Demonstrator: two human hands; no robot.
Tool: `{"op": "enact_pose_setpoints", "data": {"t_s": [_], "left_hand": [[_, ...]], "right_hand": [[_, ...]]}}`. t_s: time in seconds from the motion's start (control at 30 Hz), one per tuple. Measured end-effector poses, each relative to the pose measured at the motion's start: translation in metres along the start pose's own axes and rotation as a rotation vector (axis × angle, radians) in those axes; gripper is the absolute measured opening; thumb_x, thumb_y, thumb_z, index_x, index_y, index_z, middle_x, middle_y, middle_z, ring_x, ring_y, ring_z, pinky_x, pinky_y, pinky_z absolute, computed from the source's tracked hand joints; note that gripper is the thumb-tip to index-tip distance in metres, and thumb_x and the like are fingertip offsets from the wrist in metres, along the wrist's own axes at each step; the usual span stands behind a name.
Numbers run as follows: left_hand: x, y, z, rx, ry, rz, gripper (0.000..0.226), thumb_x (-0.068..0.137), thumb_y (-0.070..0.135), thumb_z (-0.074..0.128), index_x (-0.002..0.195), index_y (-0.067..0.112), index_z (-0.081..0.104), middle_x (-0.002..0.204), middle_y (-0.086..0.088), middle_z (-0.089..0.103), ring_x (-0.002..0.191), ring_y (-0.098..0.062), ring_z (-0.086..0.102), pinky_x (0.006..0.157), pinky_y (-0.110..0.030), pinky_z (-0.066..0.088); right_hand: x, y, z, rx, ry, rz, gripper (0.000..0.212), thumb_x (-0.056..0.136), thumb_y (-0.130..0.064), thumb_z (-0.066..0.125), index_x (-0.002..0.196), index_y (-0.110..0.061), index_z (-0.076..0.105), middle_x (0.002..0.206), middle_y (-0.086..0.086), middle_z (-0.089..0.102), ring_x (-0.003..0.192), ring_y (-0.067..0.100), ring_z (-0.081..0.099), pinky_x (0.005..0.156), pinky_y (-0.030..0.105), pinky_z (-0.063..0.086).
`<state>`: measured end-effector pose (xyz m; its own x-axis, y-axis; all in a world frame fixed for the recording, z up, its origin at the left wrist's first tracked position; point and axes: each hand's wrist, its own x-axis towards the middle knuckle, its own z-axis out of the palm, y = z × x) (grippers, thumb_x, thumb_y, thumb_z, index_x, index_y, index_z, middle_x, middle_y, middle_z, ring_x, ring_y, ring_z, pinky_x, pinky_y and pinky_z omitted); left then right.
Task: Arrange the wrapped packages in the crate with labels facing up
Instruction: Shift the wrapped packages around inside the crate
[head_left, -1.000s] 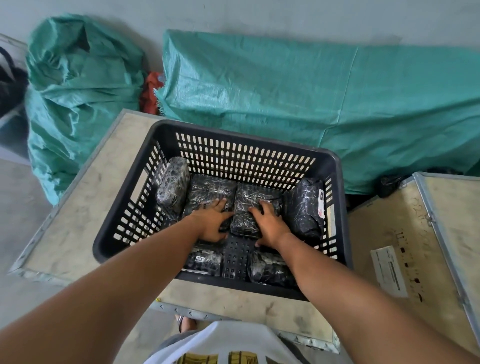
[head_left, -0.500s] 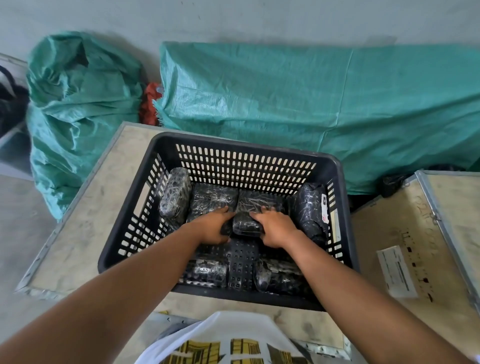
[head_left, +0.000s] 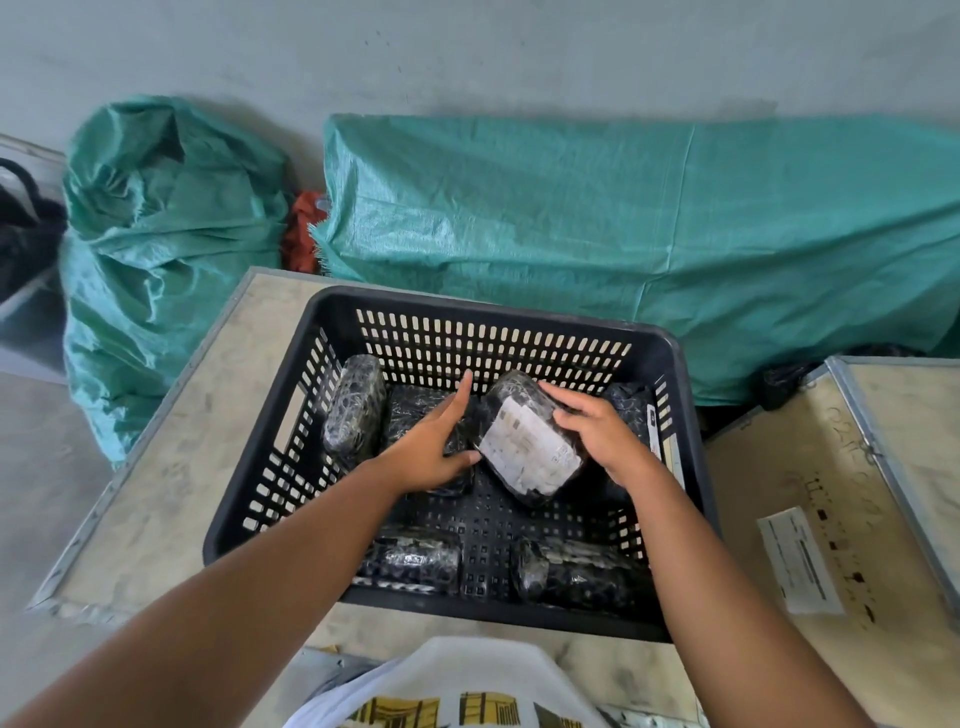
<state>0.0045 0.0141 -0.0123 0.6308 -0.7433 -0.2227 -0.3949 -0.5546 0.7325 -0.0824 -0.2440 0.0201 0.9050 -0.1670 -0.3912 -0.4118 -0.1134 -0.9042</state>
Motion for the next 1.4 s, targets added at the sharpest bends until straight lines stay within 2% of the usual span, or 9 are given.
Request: {"op": "enact_pose_setpoints", "data": {"t_s": [0.17, 0.33, 0.47, 0.57, 0.67, 0.77, 0.93, 1.13, 1.4], "left_hand": [[0.000, 0.014, -0.003, 0.149, -0.047, 0.048, 0.104, 0.096, 0.043, 0.061, 0.147, 0.056, -0.029, 0.170, -0.008, -0.014, 0.155, -0.039, 0.006, 0.119, -0.065, 0.022], [-0.001, 0.028, -0.004, 0.165, -0.076, 0.086, 0.093, 0.099, 0.039, 0.059, 0.148, 0.064, -0.016, 0.163, -0.023, 0.017, 0.133, -0.042, 0.048, 0.113, -0.051, 0.041], [-0.002, 0.025, 0.002, -0.004, -0.034, -0.074, 0.087, 0.099, 0.041, 0.059, 0.142, 0.075, -0.009, 0.164, -0.019, 0.017, 0.150, -0.043, 0.021, 0.120, -0.055, 0.025], [0.003, 0.023, 0.010, -0.097, -0.019, -0.142, 0.090, 0.098, 0.038, 0.062, 0.144, 0.073, -0.006, 0.164, -0.017, 0.026, 0.151, -0.040, 0.021, 0.120, -0.060, 0.025], [0.014, 0.025, 0.020, -0.184, -0.029, -0.127, 0.091, 0.097, 0.030, 0.066, 0.154, 0.058, 0.001, 0.158, -0.005, 0.039, 0.126, -0.022, 0.052, 0.101, -0.030, 0.048], [0.026, 0.023, 0.026, -0.218, -0.030, -0.130, 0.091, 0.096, 0.027, 0.069, 0.159, 0.049, 0.007, 0.153, 0.000, 0.046, 0.114, -0.014, 0.059, 0.077, -0.006, 0.046], [0.039, 0.027, 0.032, -0.248, -0.016, -0.194, 0.089, 0.093, 0.023, 0.072, 0.158, 0.049, 0.017, 0.154, 0.000, 0.044, 0.118, -0.017, 0.058, 0.093, -0.027, 0.050], [0.035, 0.015, 0.058, -0.240, -0.017, -0.274, 0.095, 0.091, 0.024, 0.074, 0.161, 0.040, 0.012, 0.155, -0.006, 0.044, 0.122, -0.015, 0.051, 0.096, -0.030, 0.043], [0.031, 0.008, 0.068, 0.037, -0.074, -0.247, 0.104, 0.090, 0.019, 0.075, 0.160, 0.041, 0.001, 0.153, -0.013, 0.046, 0.121, -0.022, 0.059, 0.104, -0.033, 0.048]], "right_hand": [[0.000, -0.007, -0.008, 0.204, -0.025, 0.046, 0.049, 0.102, -0.009, 0.049, 0.114, -0.049, 0.076, 0.132, -0.006, 0.071, 0.120, 0.017, 0.066, 0.097, 0.037, 0.053], [0.003, -0.006, -0.014, 0.337, -0.003, 0.102, 0.033, 0.103, -0.024, 0.051, 0.118, -0.036, 0.078, 0.123, -0.001, 0.075, 0.116, 0.025, 0.070, 0.081, 0.036, 0.056], [0.006, -0.003, -0.007, 0.440, 0.054, 0.055, 0.028, 0.101, -0.030, 0.059, 0.126, -0.033, 0.073, 0.138, 0.006, 0.066, 0.124, 0.030, 0.062, 0.084, 0.039, 0.058], [0.006, 0.003, 0.003, 0.279, 0.087, -0.013, 0.039, 0.092, -0.029, 0.074, 0.128, -0.043, 0.069, 0.153, 0.001, 0.050, 0.137, 0.025, 0.047, 0.112, 0.049, 0.043], [0.004, 0.009, 0.009, -0.058, 0.097, -0.060, 0.061, 0.086, -0.029, 0.082, 0.136, -0.054, 0.057, 0.150, -0.005, 0.044, 0.131, 0.016, 0.045, 0.091, 0.023, 0.055], [0.007, 0.017, 0.014, -0.250, 0.133, -0.042, 0.079, 0.086, -0.021, 0.083, 0.152, -0.042, 0.045, 0.151, 0.011, 0.037, 0.129, 0.028, 0.053, 0.098, 0.036, 0.057], [0.009, 0.023, 0.021, -0.499, 0.157, 0.018, 0.082, 0.092, -0.027, 0.076, 0.160, -0.037, 0.031, 0.162, 0.016, 0.017, 0.144, 0.034, 0.038, 0.113, 0.033, 0.036], [0.012, 0.033, 0.033, -0.624, 0.058, 0.132, 0.090, 0.094, -0.021, 0.074, 0.162, -0.038, 0.019, 0.169, 0.018, -0.014, 0.153, 0.038, 0.024, 0.119, 0.035, 0.028], [0.022, 0.041, 0.043, -0.818, 0.016, 0.237, 0.101, 0.094, 0.002, 0.066, 0.164, -0.035, 0.004, 0.164, 0.016, -0.031, 0.152, 0.041, 0.025, 0.108, 0.037, 0.049]]}}
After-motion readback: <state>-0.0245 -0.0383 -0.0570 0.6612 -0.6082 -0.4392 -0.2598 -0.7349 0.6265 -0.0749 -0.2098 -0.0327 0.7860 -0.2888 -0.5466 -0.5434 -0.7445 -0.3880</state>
